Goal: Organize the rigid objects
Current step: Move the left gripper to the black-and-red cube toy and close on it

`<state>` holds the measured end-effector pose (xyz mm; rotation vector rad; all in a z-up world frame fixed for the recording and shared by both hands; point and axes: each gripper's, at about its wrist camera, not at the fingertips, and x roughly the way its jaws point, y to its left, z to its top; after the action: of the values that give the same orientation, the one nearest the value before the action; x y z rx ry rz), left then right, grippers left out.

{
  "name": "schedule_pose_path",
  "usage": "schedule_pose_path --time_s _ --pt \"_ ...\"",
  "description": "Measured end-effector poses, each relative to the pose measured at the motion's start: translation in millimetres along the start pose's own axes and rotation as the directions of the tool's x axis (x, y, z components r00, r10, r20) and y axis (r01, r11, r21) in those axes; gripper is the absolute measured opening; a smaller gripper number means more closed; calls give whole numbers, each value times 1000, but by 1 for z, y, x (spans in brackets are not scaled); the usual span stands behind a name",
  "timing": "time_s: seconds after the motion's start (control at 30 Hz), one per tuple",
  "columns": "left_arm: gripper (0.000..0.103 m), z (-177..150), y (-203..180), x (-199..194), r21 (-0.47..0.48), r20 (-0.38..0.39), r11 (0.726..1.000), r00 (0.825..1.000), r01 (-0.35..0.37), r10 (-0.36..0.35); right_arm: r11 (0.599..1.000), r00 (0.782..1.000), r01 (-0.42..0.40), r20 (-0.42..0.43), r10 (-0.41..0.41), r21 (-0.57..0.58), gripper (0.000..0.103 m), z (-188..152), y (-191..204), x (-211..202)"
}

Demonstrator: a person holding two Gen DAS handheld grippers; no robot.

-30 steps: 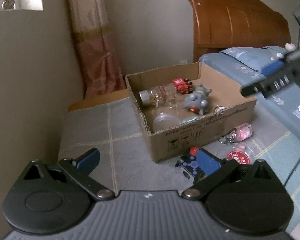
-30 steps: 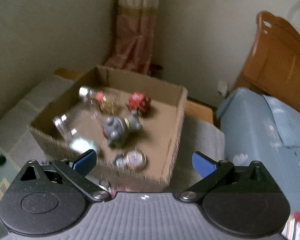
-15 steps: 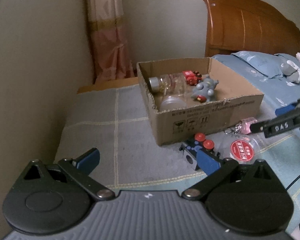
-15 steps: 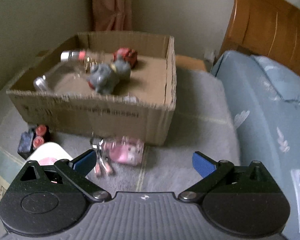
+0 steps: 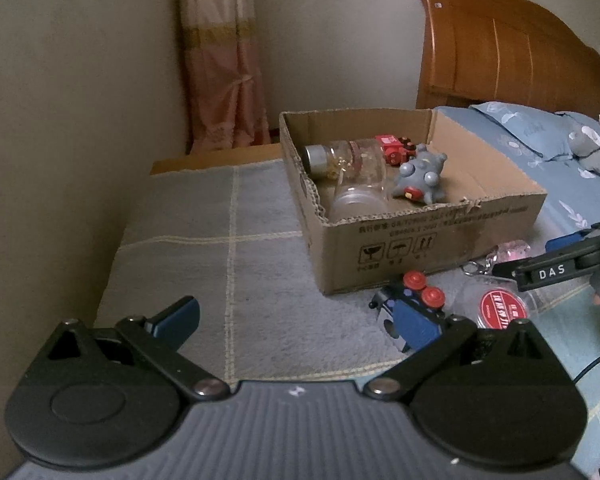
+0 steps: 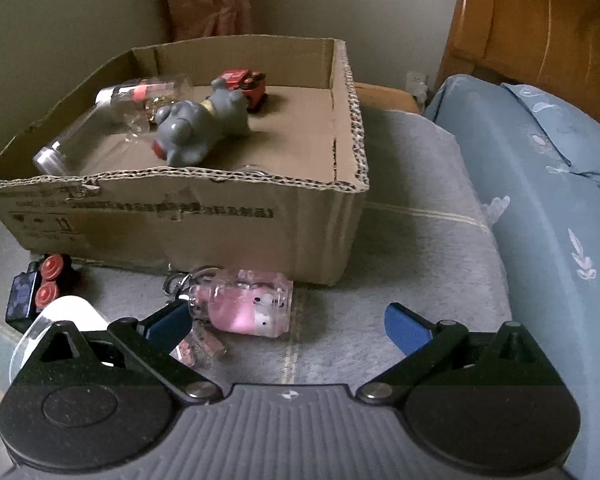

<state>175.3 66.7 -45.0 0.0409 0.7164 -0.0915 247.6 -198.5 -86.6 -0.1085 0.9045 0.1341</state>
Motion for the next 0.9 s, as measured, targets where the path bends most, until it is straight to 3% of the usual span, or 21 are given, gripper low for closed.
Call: schedule_pose_path --time_s 0.3,0.57,0.9 --pt "102 4 -11 9 -11 -23 999 999 36 -37 999 1000 -22 -8 22 48 103 -12 -25 1" --pt "102 13 -26 24 -61 -67 997 996 56 -60 999 997 -32 74 34 -25 103 -26 -28 -1" --pt "102 22 -43 61 -145 -131 987 987 74 -93 999 991 -34 127 37 -26 103 -31 -28 -2"
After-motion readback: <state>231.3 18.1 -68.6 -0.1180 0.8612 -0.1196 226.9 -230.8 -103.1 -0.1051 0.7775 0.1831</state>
